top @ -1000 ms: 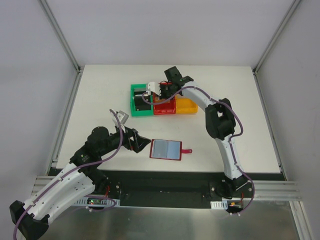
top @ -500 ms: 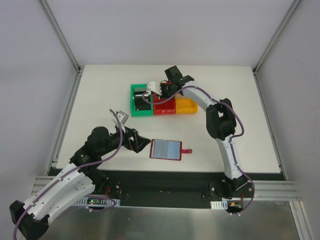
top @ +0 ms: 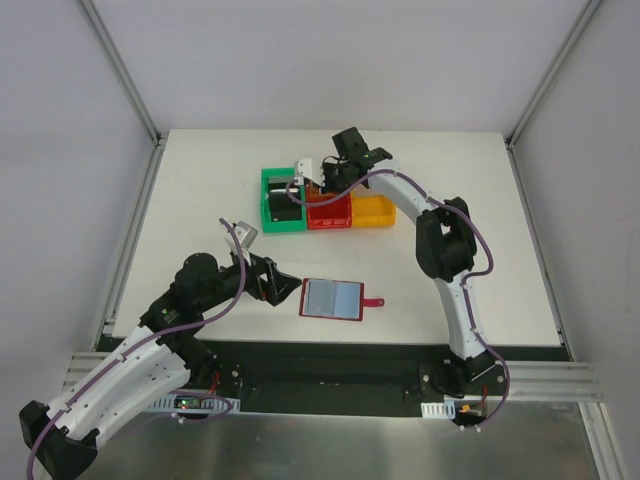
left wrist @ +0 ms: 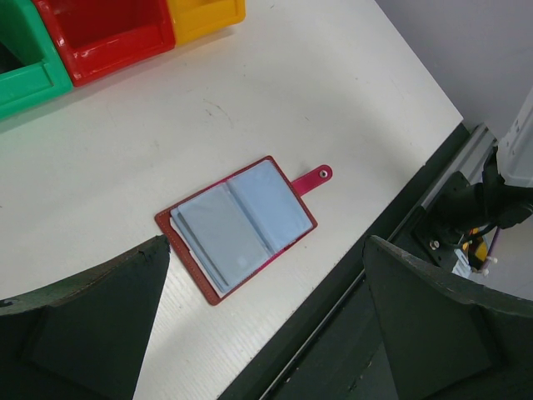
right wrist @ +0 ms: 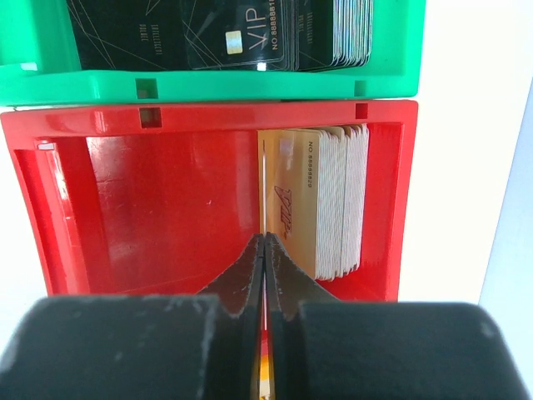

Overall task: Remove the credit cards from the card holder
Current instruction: Place the credit card in the storage box.

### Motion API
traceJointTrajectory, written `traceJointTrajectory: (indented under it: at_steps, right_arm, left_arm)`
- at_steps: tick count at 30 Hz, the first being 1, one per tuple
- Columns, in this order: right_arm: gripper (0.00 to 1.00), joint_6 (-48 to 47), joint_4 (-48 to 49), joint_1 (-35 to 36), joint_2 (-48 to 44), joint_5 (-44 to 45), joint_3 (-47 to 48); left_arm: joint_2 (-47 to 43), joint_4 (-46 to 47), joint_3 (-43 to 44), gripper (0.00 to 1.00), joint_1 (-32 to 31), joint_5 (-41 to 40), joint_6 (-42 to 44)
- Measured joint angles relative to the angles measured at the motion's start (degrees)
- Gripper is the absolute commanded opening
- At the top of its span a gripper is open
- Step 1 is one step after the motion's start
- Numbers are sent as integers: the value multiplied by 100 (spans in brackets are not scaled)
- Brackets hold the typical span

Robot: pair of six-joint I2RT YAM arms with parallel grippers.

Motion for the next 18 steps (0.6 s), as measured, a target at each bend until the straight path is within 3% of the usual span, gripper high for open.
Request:
traceJointTrajectory:
  at_steps: [18]
  right_arm:
    - [0,103,7,2,107,-92,0]
  left_arm:
    - [70,0,0,99,0,28,0]
